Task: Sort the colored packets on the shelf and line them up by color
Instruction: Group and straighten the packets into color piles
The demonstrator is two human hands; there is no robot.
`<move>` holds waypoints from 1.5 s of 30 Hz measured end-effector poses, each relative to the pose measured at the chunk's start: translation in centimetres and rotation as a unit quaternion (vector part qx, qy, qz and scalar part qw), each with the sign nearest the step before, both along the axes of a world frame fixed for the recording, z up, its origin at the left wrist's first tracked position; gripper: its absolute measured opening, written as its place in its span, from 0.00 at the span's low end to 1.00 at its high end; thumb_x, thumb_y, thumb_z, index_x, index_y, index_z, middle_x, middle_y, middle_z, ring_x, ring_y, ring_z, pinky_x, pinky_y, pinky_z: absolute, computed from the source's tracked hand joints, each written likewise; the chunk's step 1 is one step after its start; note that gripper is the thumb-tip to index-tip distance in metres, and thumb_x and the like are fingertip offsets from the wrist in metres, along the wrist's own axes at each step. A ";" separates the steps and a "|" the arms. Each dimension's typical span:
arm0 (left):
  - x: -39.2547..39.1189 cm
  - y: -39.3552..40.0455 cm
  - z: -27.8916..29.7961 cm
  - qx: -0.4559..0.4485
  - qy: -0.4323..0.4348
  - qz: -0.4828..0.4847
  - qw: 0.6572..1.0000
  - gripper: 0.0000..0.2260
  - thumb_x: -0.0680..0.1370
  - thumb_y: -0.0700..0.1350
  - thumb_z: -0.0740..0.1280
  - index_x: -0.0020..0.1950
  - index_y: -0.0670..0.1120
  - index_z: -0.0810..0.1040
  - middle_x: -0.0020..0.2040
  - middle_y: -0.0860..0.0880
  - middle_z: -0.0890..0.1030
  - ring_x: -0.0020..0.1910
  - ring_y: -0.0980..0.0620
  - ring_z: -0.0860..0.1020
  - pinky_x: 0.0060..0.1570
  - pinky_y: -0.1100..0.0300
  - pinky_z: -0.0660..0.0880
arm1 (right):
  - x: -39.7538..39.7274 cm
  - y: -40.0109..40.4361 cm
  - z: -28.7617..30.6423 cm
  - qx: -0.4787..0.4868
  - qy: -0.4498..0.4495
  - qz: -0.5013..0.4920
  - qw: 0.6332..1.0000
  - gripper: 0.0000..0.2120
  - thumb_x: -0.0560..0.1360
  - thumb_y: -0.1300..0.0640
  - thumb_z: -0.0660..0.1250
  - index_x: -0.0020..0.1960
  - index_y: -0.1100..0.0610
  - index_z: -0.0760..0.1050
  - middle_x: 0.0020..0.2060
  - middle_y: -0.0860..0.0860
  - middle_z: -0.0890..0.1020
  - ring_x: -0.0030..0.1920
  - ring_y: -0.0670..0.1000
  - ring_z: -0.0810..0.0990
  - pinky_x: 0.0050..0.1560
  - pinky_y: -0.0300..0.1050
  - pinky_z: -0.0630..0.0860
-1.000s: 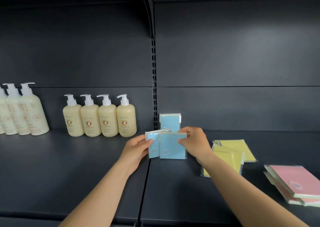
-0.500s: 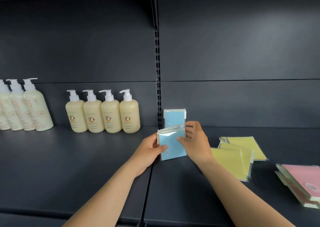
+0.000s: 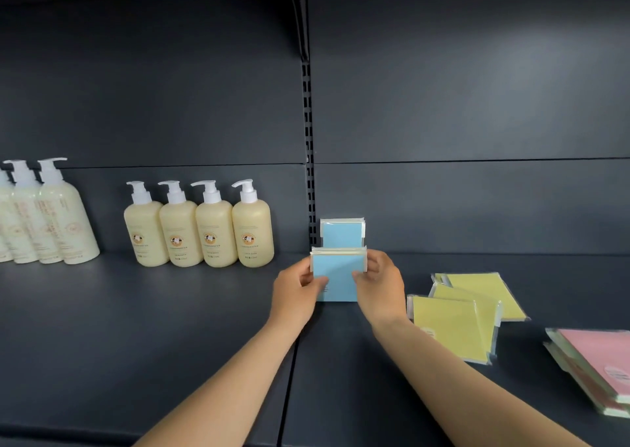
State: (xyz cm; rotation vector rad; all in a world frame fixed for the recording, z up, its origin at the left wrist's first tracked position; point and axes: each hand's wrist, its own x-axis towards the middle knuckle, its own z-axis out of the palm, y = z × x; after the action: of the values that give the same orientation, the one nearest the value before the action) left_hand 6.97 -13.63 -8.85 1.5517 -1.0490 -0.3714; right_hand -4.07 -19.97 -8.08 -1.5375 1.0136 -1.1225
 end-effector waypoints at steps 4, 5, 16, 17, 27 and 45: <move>0.2 -4.0 0.0 -0.019 0.015 0.040 0.999 0.15 0.74 0.32 0.65 0.55 0.47 0.81 0.47 0.55 0.83 0.47 0.60 0.80 0.39 0.79 0.70 | 3.1 -1.5 0.6 0.027 -0.062 -0.083 0.994 0.17 0.76 0.70 0.56 0.61 0.56 0.72 0.56 0.51 0.78 0.56 0.51 0.76 0.54 0.42 0.74; 0.3 -4.9 0.0 -0.019 0.026 0.048 0.998 0.15 0.74 0.32 0.65 0.55 0.46 0.82 0.47 0.55 0.83 0.47 0.58 0.81 0.39 0.79 0.70 | 3.8 -2.0 0.5 0.035 -0.075 -0.099 0.992 0.17 0.76 0.69 0.56 0.60 0.56 0.73 0.56 0.51 0.78 0.56 0.51 0.76 0.54 0.43 0.74; 2.7 -9.6 -1.3 -0.018 0.053 0.104 0.993 0.14 0.72 0.33 0.67 0.56 0.44 0.80 0.53 0.49 0.82 0.51 0.54 0.80 0.47 0.69 0.73 | 5.9 -5.7 -1.1 0.046 -0.069 -0.090 0.992 0.15 0.77 0.68 0.58 0.56 0.49 0.67 0.57 0.50 0.74 0.57 0.50 0.75 0.57 0.47 0.76; 2.6 -9.7 -1.2 -0.026 0.057 0.105 0.993 0.14 0.72 0.33 0.67 0.56 0.44 0.80 0.52 0.49 0.82 0.50 0.55 0.79 0.44 0.71 0.72 | 6.0 -5.7 -1.1 0.048 -0.074 -0.085 0.992 0.15 0.77 0.68 0.57 0.54 0.48 0.66 0.56 0.49 0.75 0.55 0.49 0.76 0.55 0.46 0.76; 3.0 -11.0 -1.2 -0.023 0.016 0.107 0.994 0.17 0.73 0.32 0.64 0.59 0.42 0.79 0.52 0.50 0.82 0.50 0.54 0.79 0.42 0.77 0.69 | 6.4 -7.1 -1.1 0.063 -0.095 -0.073 0.991 0.19 0.77 0.69 0.60 0.55 0.46 0.65 0.48 0.42 0.74 0.47 0.42 0.73 0.44 0.33 0.71; 3.3 -10.0 -1.3 0.064 -0.015 0.118 0.991 0.20 0.75 0.40 0.68 0.65 0.39 0.72 0.63 0.45 0.78 0.62 0.48 0.75 0.63 0.55 0.70 | 5.4 -7.4 -0.5 0.033 -0.012 -0.087 0.996 0.21 0.78 0.66 0.58 0.69 0.56 0.63 0.65 0.53 0.71 0.64 0.54 0.72 0.57 0.42 0.68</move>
State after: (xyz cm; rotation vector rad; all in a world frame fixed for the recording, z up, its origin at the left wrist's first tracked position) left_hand 10.30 -23.59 -10.10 1.7791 -0.8658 -0.2567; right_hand 1.30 -27.41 -8.60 -1.4020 1.1745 -1.2115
